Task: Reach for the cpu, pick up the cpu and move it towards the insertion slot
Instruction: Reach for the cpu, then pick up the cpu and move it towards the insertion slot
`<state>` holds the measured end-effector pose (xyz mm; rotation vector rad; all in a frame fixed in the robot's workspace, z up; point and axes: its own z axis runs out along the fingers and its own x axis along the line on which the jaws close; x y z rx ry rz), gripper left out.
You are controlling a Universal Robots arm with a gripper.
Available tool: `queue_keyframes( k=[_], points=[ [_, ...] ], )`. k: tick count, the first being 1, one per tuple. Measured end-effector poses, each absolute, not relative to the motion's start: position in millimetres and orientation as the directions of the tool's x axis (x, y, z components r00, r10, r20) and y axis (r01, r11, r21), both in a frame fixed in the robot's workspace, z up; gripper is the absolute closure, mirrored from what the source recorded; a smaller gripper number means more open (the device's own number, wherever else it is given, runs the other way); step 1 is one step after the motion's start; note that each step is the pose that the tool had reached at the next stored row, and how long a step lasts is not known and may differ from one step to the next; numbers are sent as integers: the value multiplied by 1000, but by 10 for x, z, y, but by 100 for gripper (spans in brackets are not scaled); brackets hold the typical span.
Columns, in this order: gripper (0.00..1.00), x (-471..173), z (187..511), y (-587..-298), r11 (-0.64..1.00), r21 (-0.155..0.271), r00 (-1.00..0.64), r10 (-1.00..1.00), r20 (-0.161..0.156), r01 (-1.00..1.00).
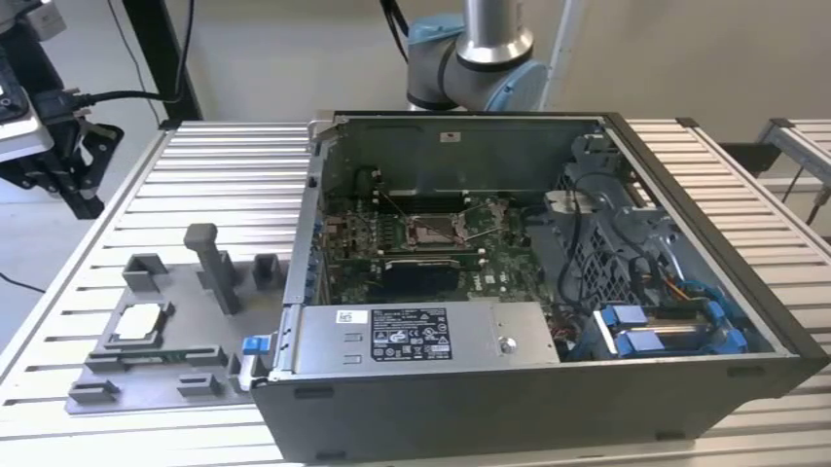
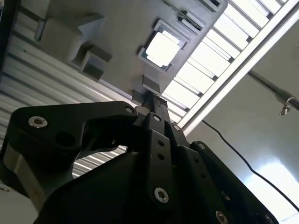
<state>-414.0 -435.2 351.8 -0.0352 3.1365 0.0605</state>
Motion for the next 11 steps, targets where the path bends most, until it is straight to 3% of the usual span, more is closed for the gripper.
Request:
queue_keyframes(
  k=[11],
  points=[
    [0, -4141, 3517, -4352, 999, 39, -1000, -25, -5, -25]
  ],
)
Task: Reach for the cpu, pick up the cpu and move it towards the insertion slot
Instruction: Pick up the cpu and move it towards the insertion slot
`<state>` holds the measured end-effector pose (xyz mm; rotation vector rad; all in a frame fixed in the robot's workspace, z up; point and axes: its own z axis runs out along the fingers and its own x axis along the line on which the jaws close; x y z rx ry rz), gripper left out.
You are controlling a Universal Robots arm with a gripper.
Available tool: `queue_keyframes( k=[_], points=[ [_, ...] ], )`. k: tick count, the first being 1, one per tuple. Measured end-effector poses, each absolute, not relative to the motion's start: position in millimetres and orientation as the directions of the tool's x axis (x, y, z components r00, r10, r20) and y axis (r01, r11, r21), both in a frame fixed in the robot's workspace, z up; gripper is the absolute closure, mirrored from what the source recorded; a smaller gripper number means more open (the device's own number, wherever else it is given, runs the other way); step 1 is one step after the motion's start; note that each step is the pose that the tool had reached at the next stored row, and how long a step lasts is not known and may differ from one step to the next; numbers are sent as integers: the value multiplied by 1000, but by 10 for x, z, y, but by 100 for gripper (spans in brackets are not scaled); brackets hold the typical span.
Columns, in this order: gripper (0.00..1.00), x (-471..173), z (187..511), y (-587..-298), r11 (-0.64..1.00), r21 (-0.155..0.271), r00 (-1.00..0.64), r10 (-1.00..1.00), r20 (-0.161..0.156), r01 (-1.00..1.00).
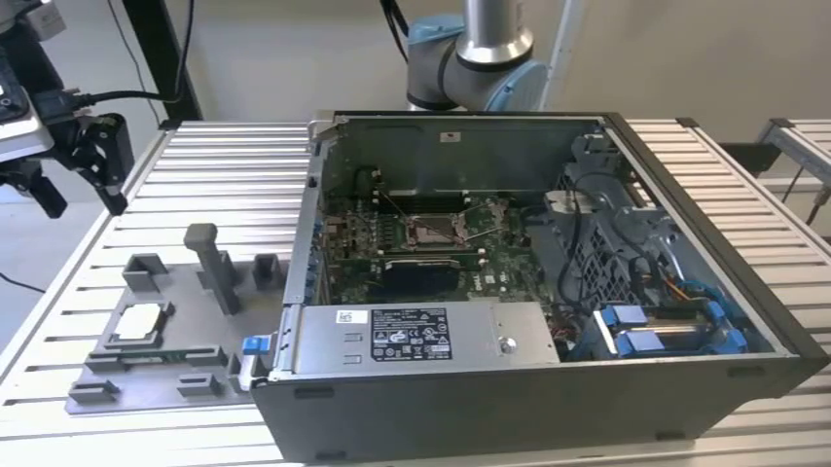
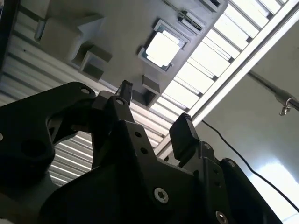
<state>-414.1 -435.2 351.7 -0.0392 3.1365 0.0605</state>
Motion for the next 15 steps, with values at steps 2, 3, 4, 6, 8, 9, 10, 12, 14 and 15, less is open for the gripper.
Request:
queue_keyframes(
  k=[2, 3, 4, 6, 8, 9, 10, 12, 14, 15],
  points=[
    [0, -4141, 3518, -4352, 999, 39, -1000, -25, -5, -26],
    [0, -4141, 3517, -4352, 999, 39, -1000, -26, -5, -26],
    [0, -4141, 3517, -4352, 999, 39, -1000, -26, -5, -26],
    [0, -4141, 3517, -4352, 999, 39, -1000, -26, -5, -26],
    [0, -4141, 3508, -4352, 999, 39, -1000, -26, -5, -26],
    [0, -4141, 3498, -4352, 999, 39, -1000, -26, -5, -26],
    [0, -4141, 3485, -4352, 999, 39, -1000, -26, -5, -26],
    [0, -4145, 3450, -4352, 999, 39, -1000, -26, -5, -26],
    [0, -4151, 3415, -4352, 999, 39, -1000, -26, -5, -26],
    [0, -4157, 3397, -4351, 999, 39, -1000, -26, -5, -26]
  ],
)
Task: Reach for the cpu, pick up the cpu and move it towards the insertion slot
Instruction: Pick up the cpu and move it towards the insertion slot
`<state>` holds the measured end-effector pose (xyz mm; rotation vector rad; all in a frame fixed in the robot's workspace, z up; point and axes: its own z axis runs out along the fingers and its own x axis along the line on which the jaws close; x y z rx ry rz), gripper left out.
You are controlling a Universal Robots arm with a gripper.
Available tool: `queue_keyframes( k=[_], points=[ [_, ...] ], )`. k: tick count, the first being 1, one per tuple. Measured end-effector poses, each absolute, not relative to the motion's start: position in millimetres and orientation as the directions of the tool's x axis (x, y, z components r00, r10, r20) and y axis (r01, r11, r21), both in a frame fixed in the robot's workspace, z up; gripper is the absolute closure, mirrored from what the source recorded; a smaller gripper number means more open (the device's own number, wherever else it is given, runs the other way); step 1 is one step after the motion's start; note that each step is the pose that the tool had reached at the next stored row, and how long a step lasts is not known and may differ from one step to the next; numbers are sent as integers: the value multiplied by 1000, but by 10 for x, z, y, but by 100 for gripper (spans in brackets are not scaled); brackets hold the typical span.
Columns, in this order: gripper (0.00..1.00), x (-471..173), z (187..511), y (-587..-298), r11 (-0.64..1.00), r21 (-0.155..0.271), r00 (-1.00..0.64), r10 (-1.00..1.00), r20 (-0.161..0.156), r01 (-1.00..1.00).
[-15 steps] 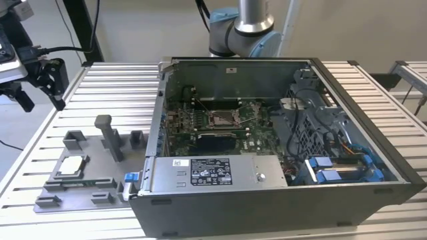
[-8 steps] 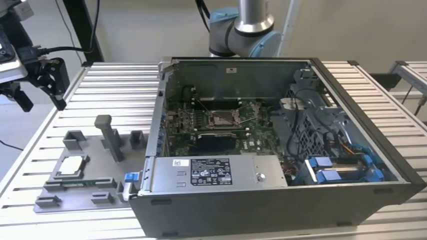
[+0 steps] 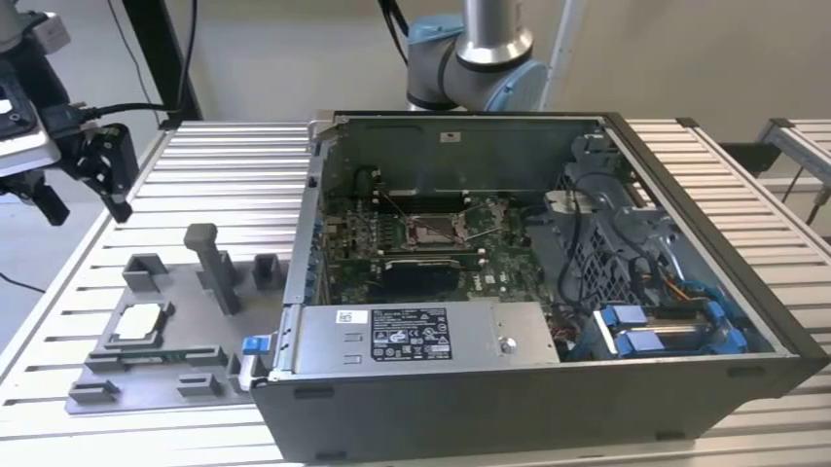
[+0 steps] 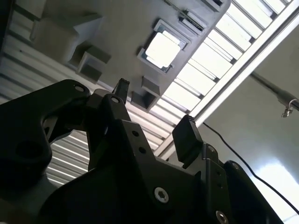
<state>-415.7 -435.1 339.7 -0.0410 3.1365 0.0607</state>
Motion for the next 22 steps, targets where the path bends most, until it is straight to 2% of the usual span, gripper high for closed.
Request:
queue_keyframes(
  k=[22],
  points=[
    [0, -4191, 3000, -4342, 999, 39, -1000, -26, -5, -26]
  ],
)
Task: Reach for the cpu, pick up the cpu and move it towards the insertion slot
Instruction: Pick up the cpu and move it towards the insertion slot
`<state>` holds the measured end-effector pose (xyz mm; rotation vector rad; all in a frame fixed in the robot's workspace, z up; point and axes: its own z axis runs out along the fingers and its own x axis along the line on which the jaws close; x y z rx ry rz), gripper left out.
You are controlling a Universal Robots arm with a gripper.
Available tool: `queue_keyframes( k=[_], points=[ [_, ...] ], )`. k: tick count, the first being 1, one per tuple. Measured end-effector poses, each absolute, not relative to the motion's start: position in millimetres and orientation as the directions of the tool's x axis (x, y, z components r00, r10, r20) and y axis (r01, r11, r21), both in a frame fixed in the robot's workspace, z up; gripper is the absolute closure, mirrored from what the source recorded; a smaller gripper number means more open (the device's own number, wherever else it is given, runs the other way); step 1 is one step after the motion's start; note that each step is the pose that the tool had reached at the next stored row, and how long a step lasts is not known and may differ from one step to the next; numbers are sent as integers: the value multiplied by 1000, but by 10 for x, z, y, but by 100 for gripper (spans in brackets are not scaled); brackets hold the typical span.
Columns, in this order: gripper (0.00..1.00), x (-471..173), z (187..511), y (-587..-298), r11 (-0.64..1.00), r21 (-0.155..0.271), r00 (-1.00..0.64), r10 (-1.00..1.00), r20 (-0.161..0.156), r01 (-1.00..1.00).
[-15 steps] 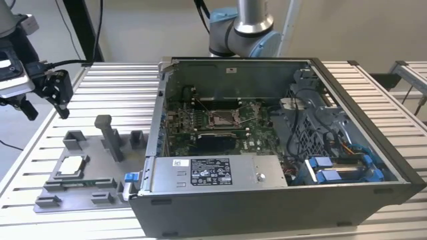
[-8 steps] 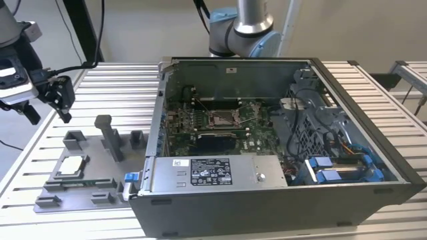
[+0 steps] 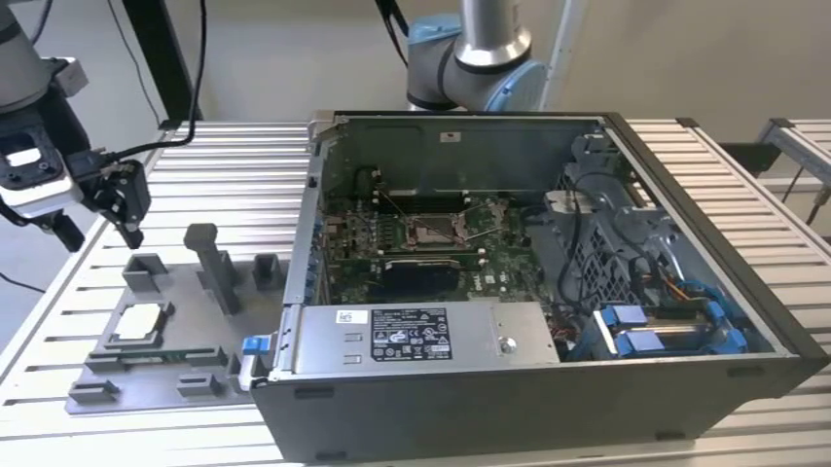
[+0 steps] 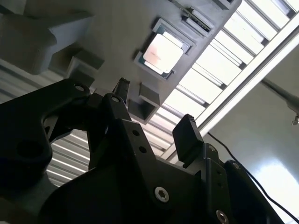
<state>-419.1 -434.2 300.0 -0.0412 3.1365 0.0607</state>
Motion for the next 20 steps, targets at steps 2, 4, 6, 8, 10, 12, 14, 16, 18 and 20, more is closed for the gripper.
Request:
queue_keyframes(
  k=[2, 4, 6, 8, 10, 12, 14, 16, 18, 20],
  points=[
    [0, -4192, 2966, -4342, 999, 39, -1000, -26, -5, -26],
    [0, -4193, 2936, -4342, 999, 39, -1000, -26, -5, -26],
    [0, -4193, 2906, -4342, 999, 38, -1000, -26, -5, -26],
    [0, -4195, 2880, -4342, 999, 38, -1000, -26, -5, -26],
    [0, -4195, 2851, -4342, 999, 38, -1000, -26, -4, -26],
    [0, -4196, 2821, -4342, 999, 38, -1000, -26, -4, -26],
    [0, -4197, 2792, -4342, 999, 38, -1000, -26, -5, -26],
    [0, -4198, 2761, -4342, 999, 38, -1000, -26, -5, -26],
    [0, -4199, 2728, -4342, 999, 38, -1000, -26, -4, -26],
    [0, -4200, 2706, -4342, 999, 38, -1000, -26, -5, -26]
  ],
)
